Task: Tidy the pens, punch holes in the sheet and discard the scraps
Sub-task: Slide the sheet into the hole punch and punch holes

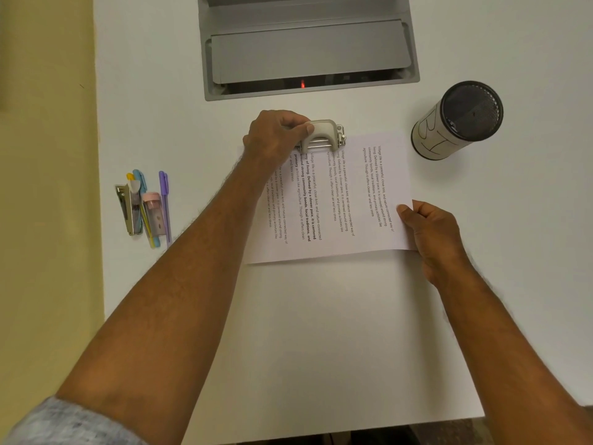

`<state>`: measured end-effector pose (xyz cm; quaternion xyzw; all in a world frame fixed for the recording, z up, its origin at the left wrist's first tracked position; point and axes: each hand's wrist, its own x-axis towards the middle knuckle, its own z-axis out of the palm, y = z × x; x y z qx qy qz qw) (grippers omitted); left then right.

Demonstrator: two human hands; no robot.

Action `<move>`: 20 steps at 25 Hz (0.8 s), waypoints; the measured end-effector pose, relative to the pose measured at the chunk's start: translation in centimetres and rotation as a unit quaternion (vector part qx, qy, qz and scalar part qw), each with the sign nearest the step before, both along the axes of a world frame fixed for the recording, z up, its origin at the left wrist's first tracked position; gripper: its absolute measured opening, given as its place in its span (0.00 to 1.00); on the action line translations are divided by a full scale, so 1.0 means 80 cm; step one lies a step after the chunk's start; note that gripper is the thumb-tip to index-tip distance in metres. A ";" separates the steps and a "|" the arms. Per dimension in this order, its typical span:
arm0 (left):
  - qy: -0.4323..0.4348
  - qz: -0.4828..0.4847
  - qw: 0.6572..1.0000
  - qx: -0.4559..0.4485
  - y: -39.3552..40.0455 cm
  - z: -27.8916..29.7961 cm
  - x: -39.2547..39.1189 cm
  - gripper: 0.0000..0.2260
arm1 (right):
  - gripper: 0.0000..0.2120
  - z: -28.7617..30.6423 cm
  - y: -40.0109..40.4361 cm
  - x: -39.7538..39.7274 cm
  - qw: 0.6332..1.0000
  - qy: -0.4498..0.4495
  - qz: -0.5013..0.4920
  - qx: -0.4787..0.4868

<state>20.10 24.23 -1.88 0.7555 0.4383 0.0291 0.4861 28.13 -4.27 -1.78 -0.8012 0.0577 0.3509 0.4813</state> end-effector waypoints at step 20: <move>0.091 -0.004 0.994 0.062 -0.003 0.019 0.022 0.17 | 0.13 -0.015 -0.002 0.006 0.999 -0.027 0.030 -0.025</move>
